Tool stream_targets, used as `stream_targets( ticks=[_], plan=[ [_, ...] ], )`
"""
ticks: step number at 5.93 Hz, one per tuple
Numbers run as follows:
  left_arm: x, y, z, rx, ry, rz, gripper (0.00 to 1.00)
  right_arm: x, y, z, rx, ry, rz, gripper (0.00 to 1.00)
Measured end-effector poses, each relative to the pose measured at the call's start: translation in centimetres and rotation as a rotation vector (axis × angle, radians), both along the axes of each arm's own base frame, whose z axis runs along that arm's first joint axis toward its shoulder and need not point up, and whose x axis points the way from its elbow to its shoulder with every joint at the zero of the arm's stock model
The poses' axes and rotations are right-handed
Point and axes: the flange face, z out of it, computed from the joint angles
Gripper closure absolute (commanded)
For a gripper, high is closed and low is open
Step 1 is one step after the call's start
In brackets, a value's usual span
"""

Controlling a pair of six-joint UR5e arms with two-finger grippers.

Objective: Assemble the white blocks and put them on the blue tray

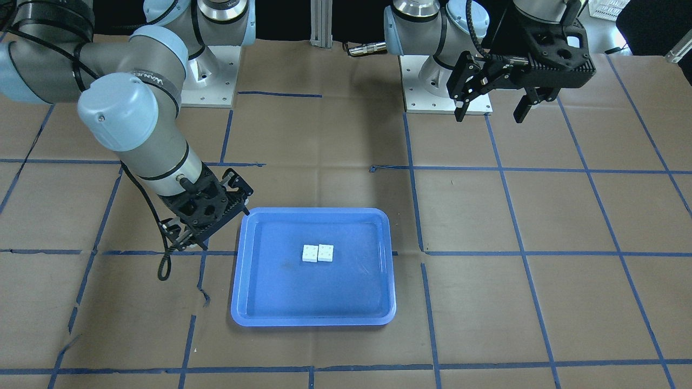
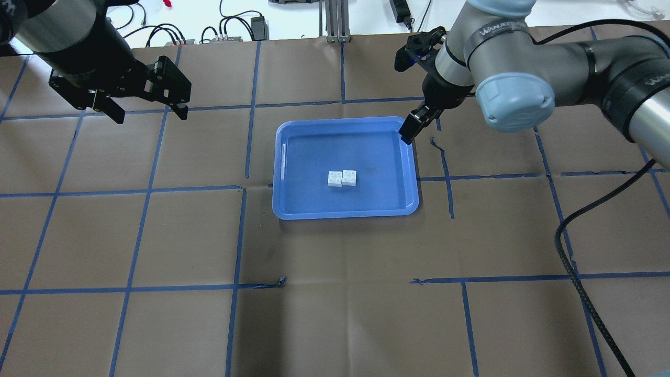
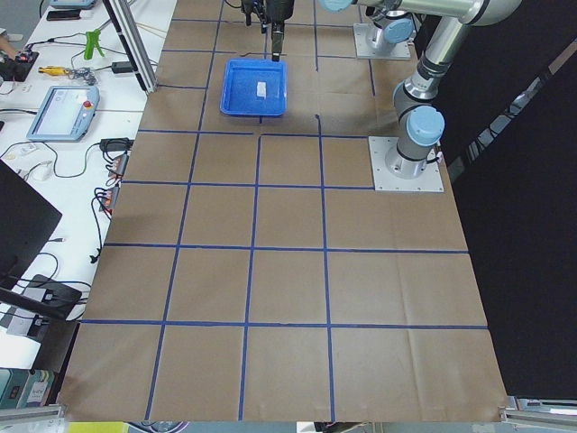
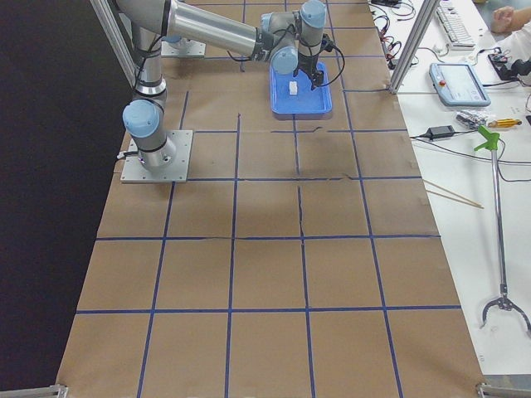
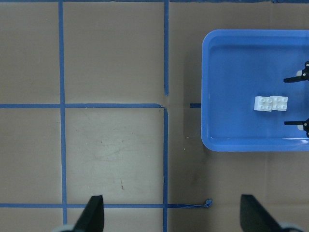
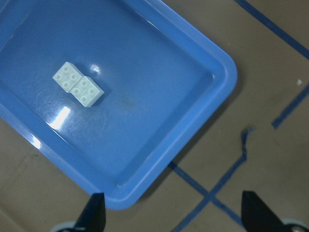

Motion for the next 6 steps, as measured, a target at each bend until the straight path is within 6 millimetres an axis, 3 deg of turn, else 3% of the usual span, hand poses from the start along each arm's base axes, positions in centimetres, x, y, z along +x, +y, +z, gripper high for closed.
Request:
stream_targets(
  ticks=[3, 5, 6],
  plan=[
    [0.4, -0.1, 0.1, -0.002, 0.001, 0.009, 0.01, -2.9, 2.7, 7.2, 0.134, 0.158, -0.469, 0.00],
    [0.5, -0.1, 0.1, -0.002, 0.001, 0.010, 0.01, -3.6, 4.3, 11.7, 0.159, 0.164, -0.567, 0.00],
    [0.5, -0.1, 0.1, -0.002, 0.001, 0.010, 0.01, -3.7, 4.9, 12.4, 0.165, 0.163, -0.581, 0.00]
  ],
)
